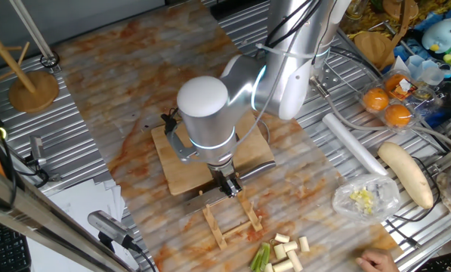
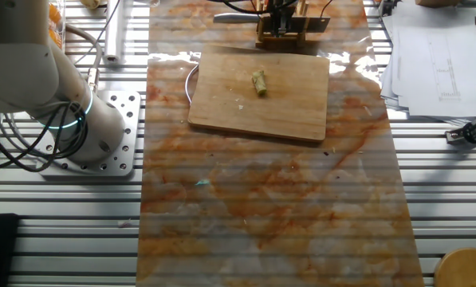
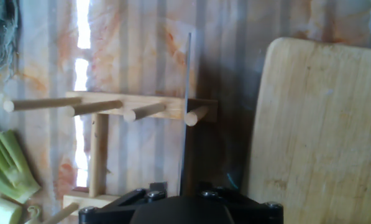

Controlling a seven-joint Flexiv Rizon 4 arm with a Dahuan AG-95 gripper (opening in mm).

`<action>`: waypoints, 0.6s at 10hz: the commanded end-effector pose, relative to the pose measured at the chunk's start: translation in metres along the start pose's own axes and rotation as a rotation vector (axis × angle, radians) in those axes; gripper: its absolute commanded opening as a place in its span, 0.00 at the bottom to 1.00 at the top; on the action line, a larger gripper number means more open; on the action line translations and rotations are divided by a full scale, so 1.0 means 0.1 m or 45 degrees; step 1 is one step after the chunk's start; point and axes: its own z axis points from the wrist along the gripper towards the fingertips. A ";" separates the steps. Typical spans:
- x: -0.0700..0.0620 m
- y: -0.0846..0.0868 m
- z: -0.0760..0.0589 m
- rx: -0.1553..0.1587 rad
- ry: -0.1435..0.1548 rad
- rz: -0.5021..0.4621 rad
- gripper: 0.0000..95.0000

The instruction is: Chop the scallions

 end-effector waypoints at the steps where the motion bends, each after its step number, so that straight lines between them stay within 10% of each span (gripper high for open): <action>1: -0.01 -0.01 0.01 -0.014 0.005 0.007 0.00; 6: -0.04 0.09 -0.26 -0.003 0.019 0.027 0.00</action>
